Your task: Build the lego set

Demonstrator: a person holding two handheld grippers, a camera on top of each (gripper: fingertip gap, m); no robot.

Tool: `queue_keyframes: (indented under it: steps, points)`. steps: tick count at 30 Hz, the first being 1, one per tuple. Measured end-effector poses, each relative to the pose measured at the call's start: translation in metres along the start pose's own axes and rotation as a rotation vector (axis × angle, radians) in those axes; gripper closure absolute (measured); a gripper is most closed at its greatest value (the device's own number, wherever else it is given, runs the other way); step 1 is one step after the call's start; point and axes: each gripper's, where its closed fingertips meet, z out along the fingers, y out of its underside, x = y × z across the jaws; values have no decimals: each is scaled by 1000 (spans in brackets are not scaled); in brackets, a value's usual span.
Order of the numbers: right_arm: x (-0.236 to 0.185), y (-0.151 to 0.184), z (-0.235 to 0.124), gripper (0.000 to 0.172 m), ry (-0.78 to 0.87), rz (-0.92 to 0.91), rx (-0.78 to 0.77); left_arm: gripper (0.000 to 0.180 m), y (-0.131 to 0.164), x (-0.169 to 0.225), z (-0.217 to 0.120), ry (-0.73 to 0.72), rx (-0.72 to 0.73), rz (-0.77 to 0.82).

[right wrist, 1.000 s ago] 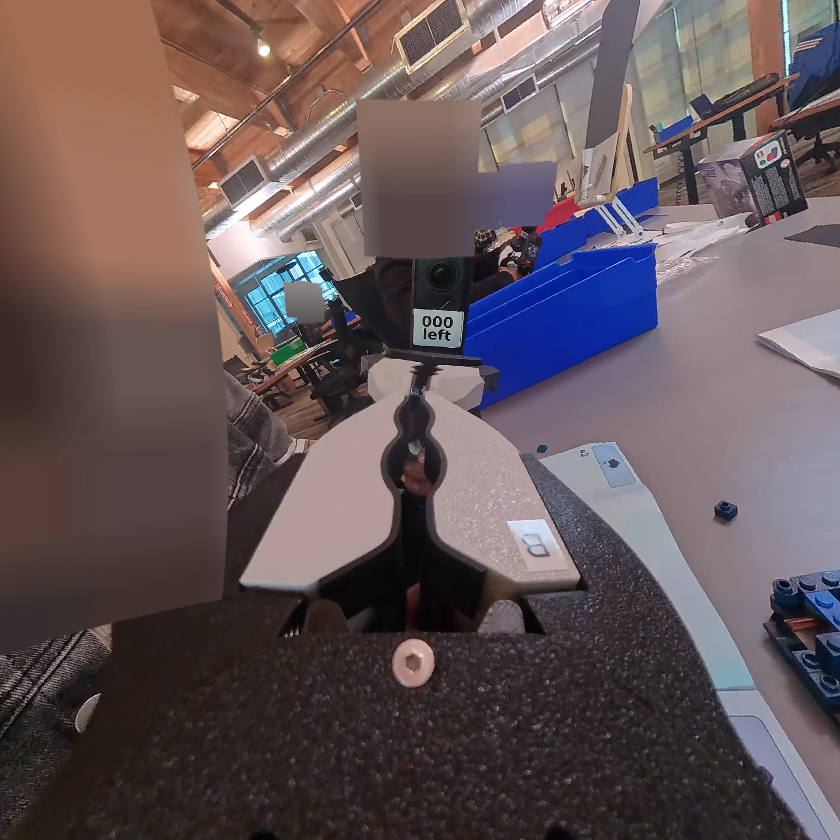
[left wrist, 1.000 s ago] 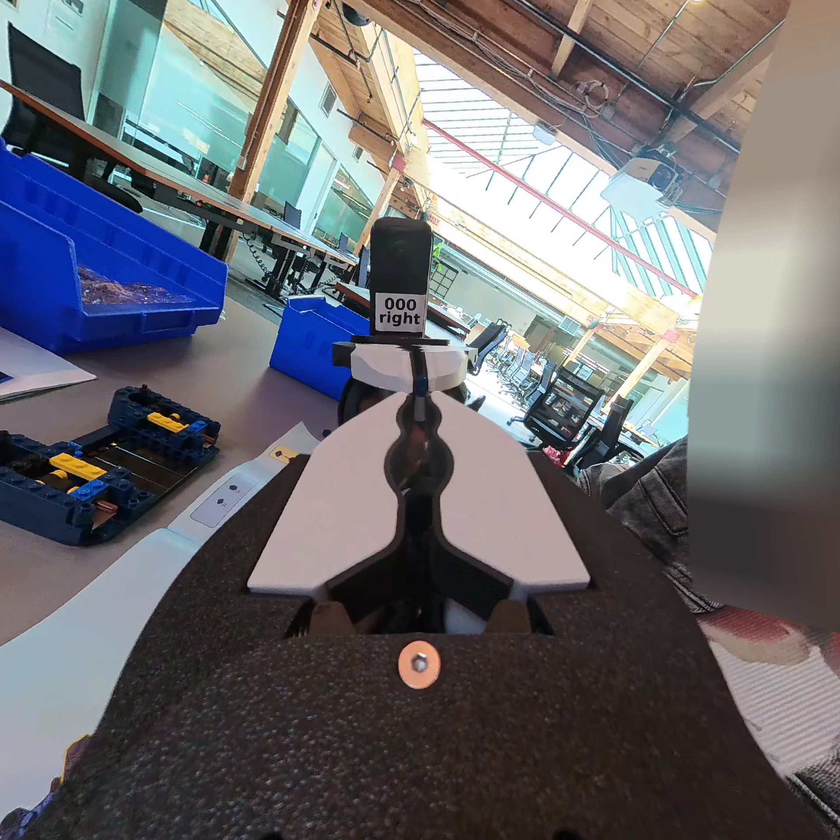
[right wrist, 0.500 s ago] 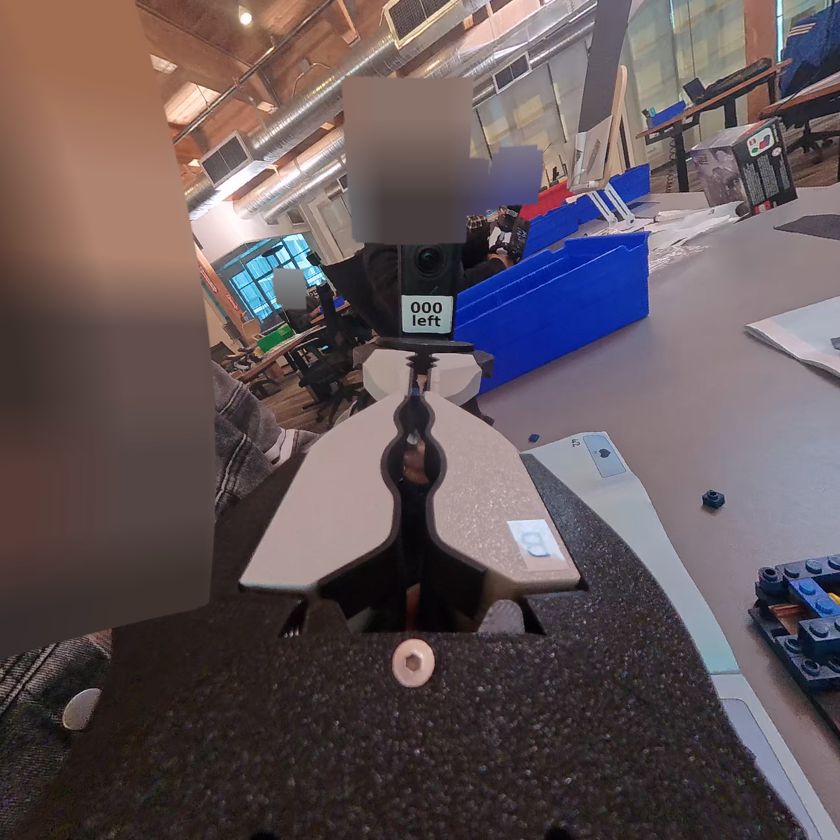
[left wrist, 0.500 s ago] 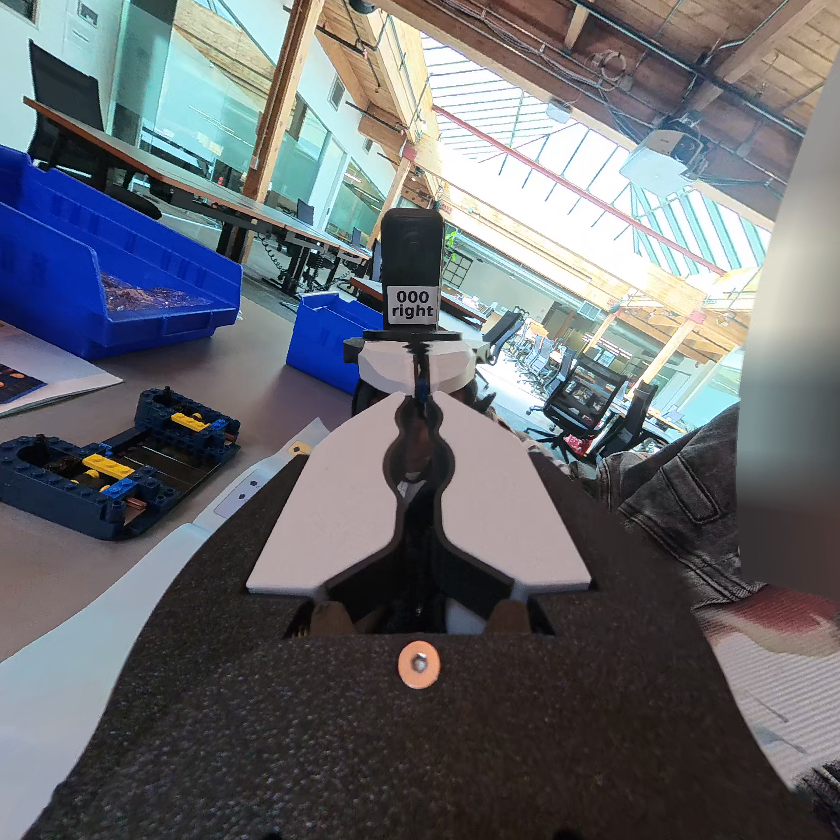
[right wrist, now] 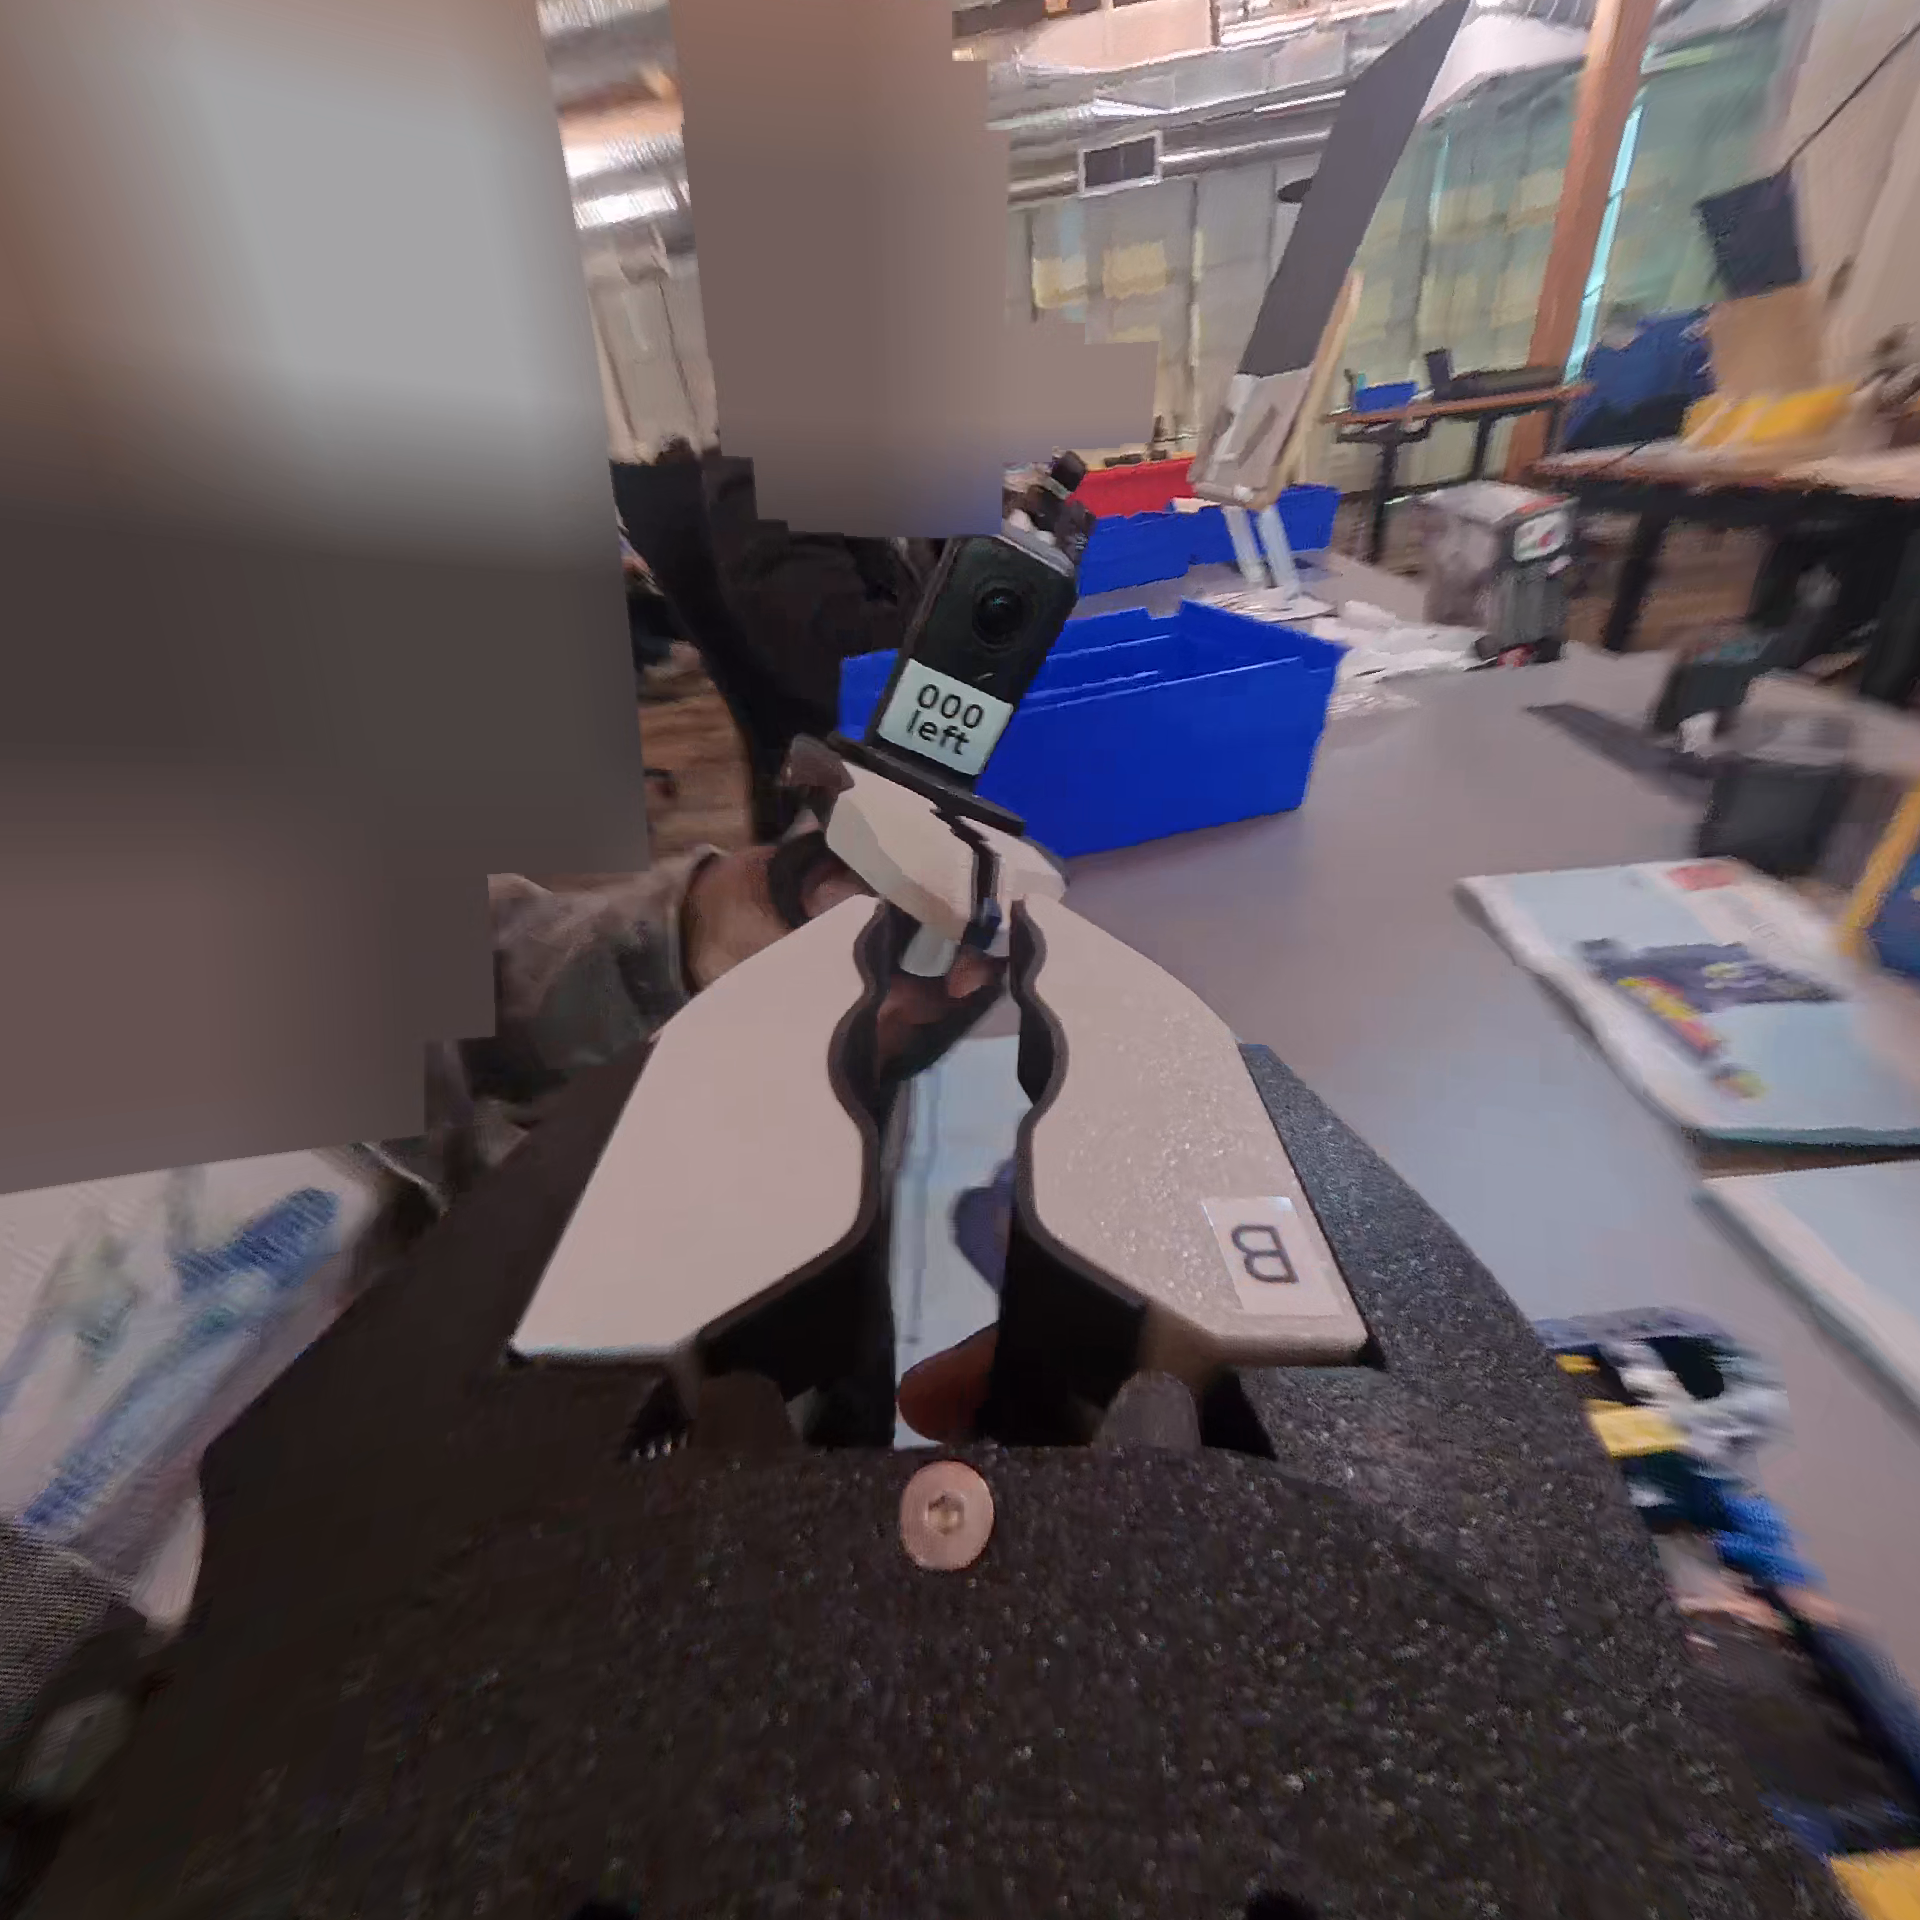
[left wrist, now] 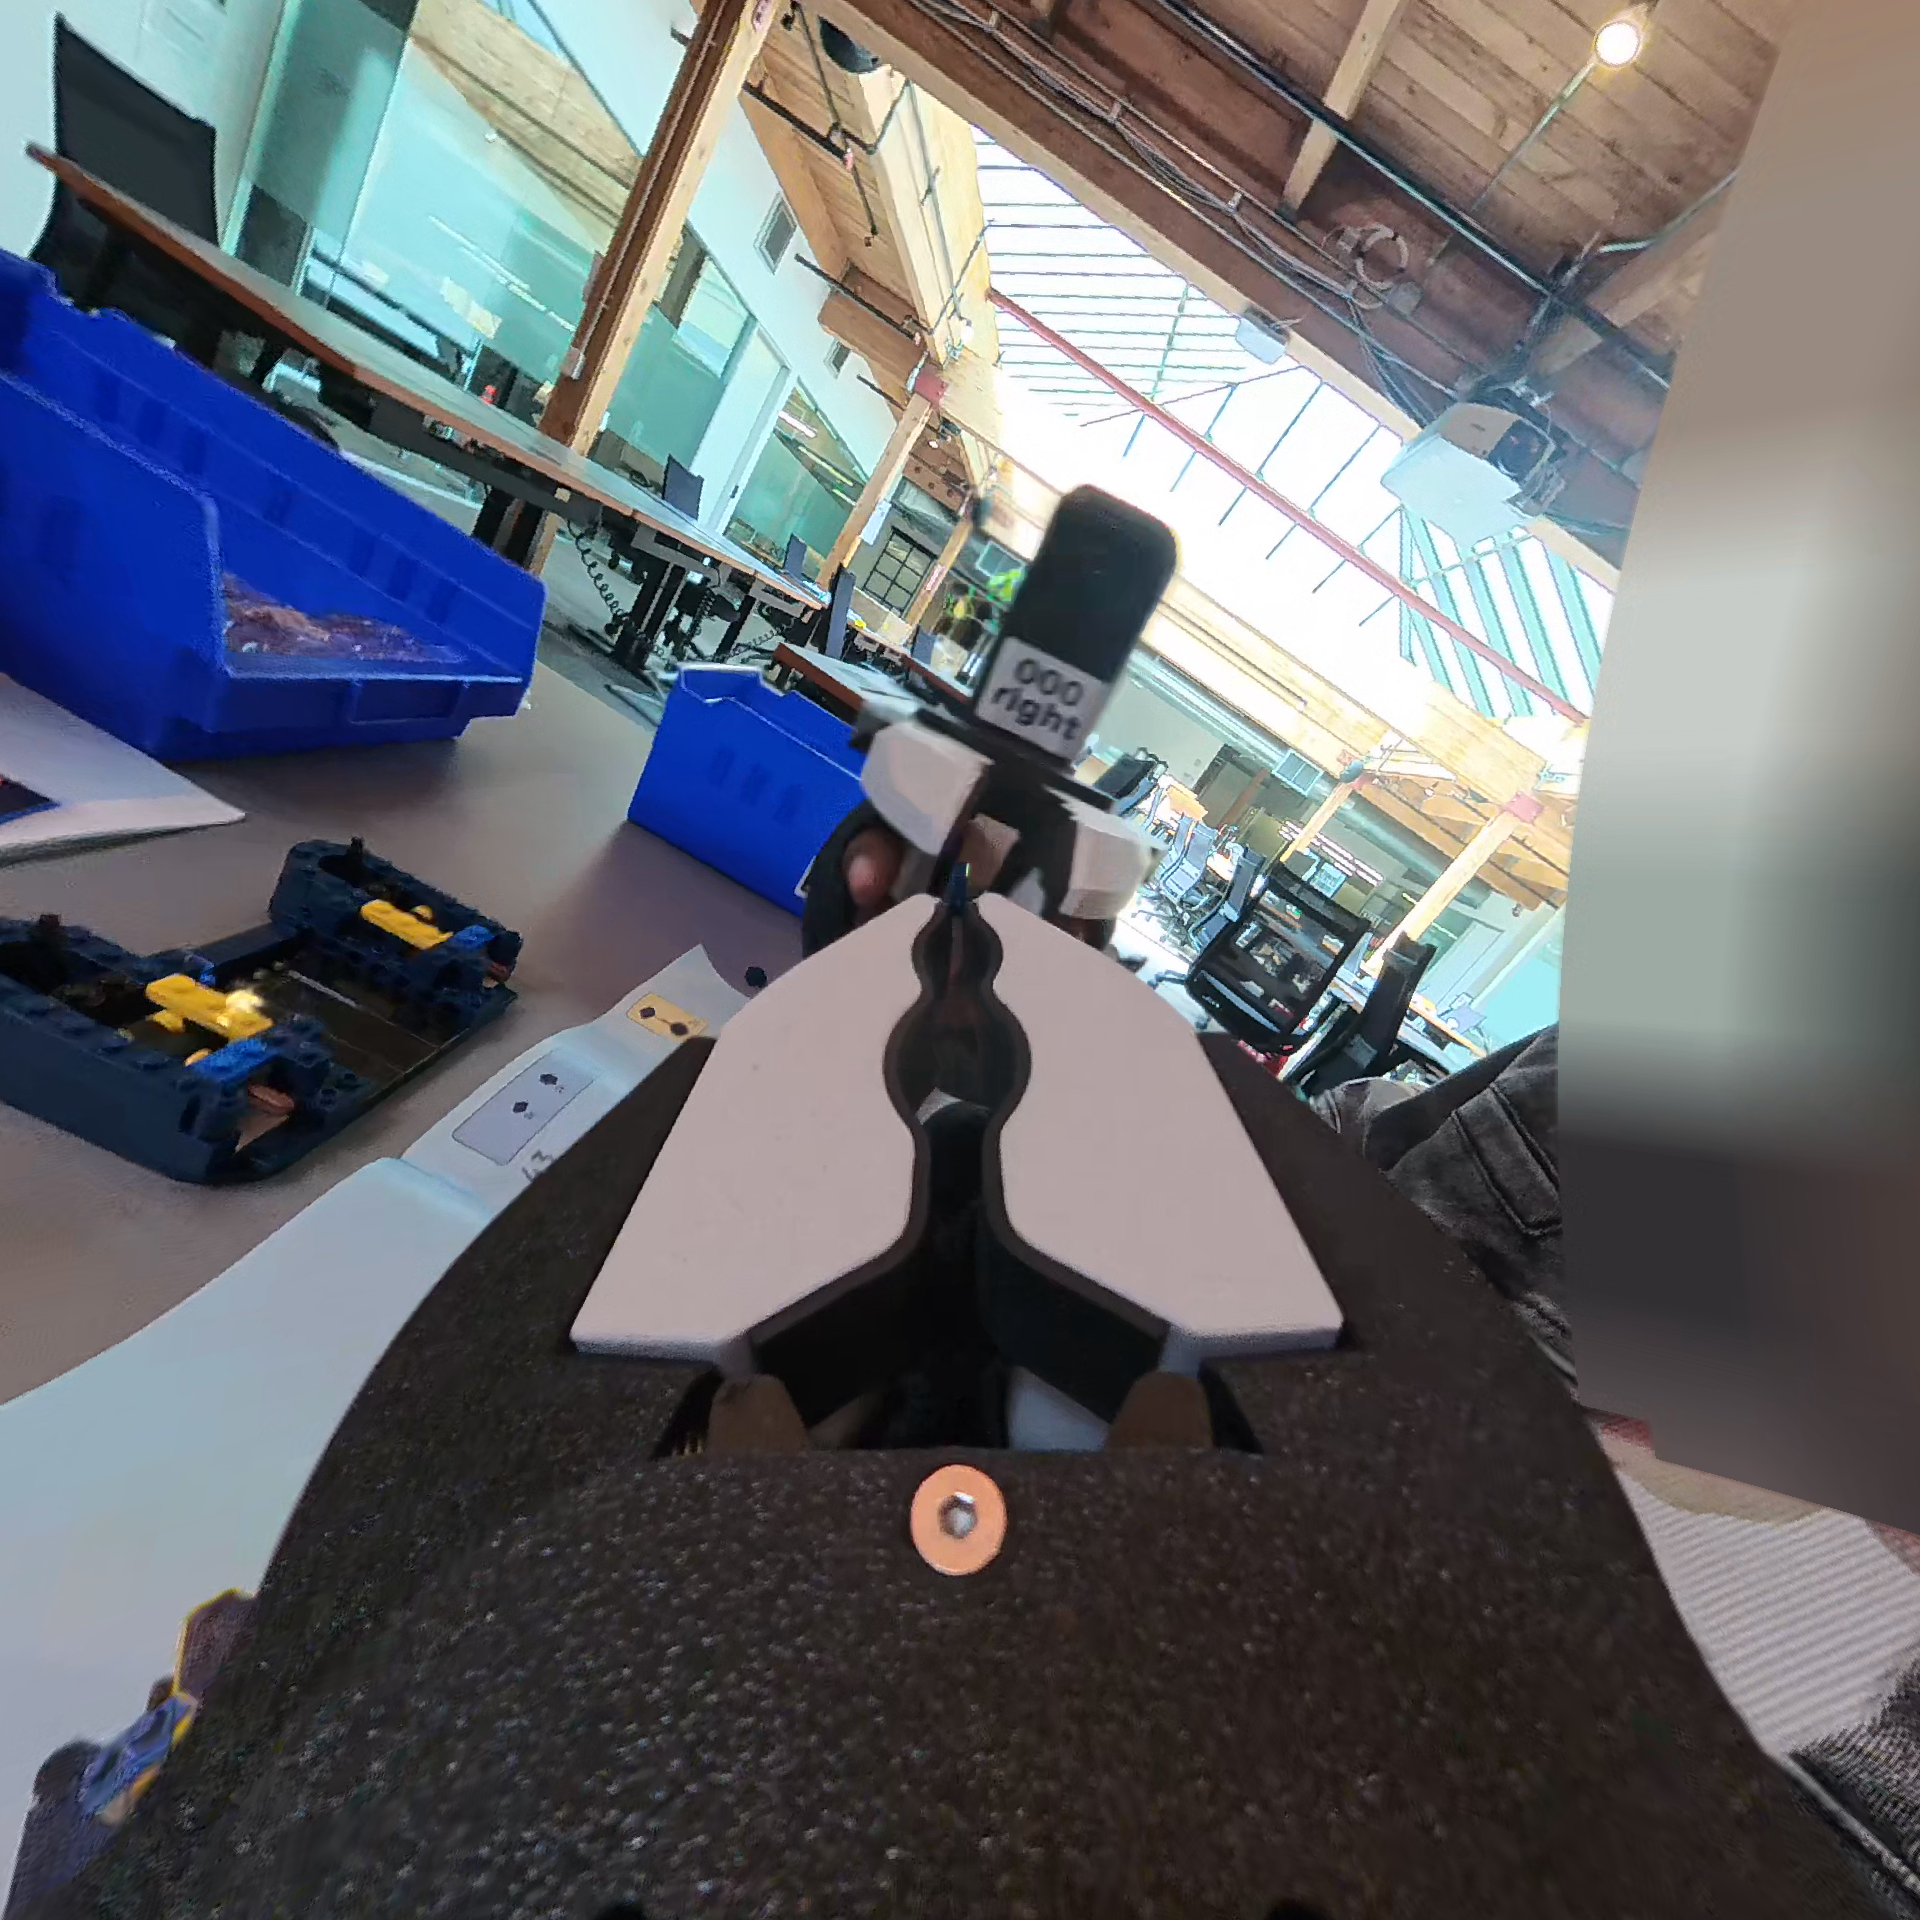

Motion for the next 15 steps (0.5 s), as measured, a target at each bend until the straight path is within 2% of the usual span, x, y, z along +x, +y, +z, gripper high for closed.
queue_keyframes:
  steps: [1,4,6,10,15]
  points:
    - [2,1,-2,147,63,-128,-40,179,1,-4,-1,-17,-3,-24]
    - [17,8,-7,145,348,-668,-256,179,4,-12,-5,-52,-8,-73]
    - [16,15,-3,147,412,-887,-362,179,6,-14,-5,-66,-19,-90]
    - [15,21,3,153,442,-1044,-430,179,9,-18,-5,-101,-42,-78]
    - [18,25,4,159,475,-1114,-485,179,11,-22,-5,-142,-60,-40]
